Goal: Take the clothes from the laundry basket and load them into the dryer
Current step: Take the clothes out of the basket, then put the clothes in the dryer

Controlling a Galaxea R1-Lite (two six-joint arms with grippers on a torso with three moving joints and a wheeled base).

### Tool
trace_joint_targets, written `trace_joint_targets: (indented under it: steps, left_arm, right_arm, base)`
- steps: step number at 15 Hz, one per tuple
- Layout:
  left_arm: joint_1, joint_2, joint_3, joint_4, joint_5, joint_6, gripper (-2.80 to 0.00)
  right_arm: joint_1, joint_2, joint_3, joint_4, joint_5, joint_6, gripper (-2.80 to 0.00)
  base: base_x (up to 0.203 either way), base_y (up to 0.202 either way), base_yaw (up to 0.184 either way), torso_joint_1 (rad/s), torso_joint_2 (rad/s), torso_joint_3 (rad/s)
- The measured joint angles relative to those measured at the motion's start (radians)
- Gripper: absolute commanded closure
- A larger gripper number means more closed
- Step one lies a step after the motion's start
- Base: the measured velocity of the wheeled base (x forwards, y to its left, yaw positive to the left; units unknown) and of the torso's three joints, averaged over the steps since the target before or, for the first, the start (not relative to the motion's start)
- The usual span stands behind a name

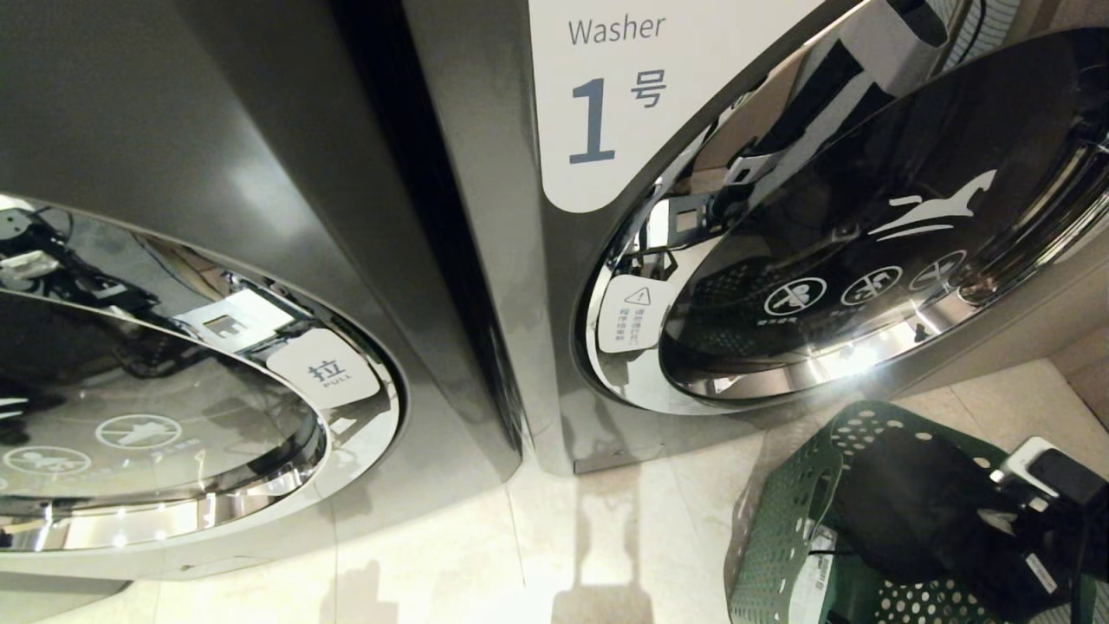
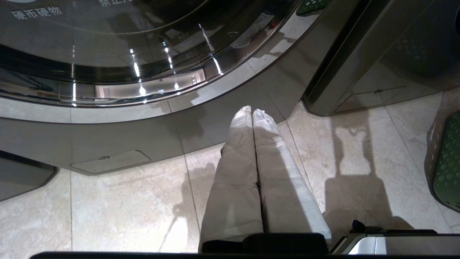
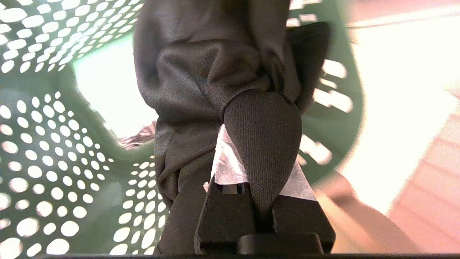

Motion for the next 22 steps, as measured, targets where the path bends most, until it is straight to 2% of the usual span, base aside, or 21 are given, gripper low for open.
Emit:
trace_joint_targets:
  steps: [4, 8, 9, 11, 13, 15, 18, 22]
  left_arm:
    - [0.000, 0.000, 0.000, -0.001, 0.000, 0.000, 0.00]
    - [0.000, 0.000, 0.000, -0.001, 0.000, 0.000, 0.00]
    - [0.000, 0.000, 0.000, 0.000, 0.000, 0.000, 0.00]
    - [0.000, 0.000, 0.000, -0.001, 0.000, 0.000, 0.00]
    - [0.000, 0.000, 0.000, -0.001, 0.000, 0.000, 0.00]
    - [0.000, 0.000, 0.000, -0.001, 0.000, 0.000, 0.00]
    - [0.000, 0.000, 0.000, -0.001, 0.000, 0.000, 0.00]
    - [0.000, 0.000, 0.000, -0.001, 0.000, 0.000, 0.00]
  right_arm:
    - [-0.009, -0.389, 0.169, 0.023, -0.156, 0.135, 0.00]
    - [-0.001, -0.744, 0.233, 0.143, -0.343, 0.314, 0.00]
    - [0.021, -0.823, 0.240, 0.174, -0.395, 0.371, 0.00]
    - [0.118, -0.964, 0.248, 0.257, -0.512, 0.500, 0.00]
    - [0.208, -1.092, 0.251, 0.393, -0.579, 0.611, 0.00]
    - [0.276, -1.220, 0.251, 0.550, -0.542, 0.662, 0.00]
    - [0.355, -1.330, 0.251, 0.694, -0.380, 0.684, 0.00]
    - [0.448, -1.422, 0.248, 0.742, -0.359, 0.658, 0.00]
  base:
    - [0.000, 0.000, 0.000, 0.000, 0.00, 0.000]
    - [0.000, 0.000, 0.000, 0.000, 0.00, 0.000]
    - [0.000, 0.000, 0.000, 0.000, 0.00, 0.000]
    - [0.000, 0.000, 0.000, 0.000, 0.00, 0.000]
    - [0.000, 0.000, 0.000, 0.000, 0.00, 0.000]
    - [0.000, 0.000, 0.000, 0.000, 0.00, 0.000]
    - [0.000, 0.000, 0.000, 0.000, 0.00, 0.000]
    - [0.000, 0.000, 0.000, 0.000, 0.00, 0.000]
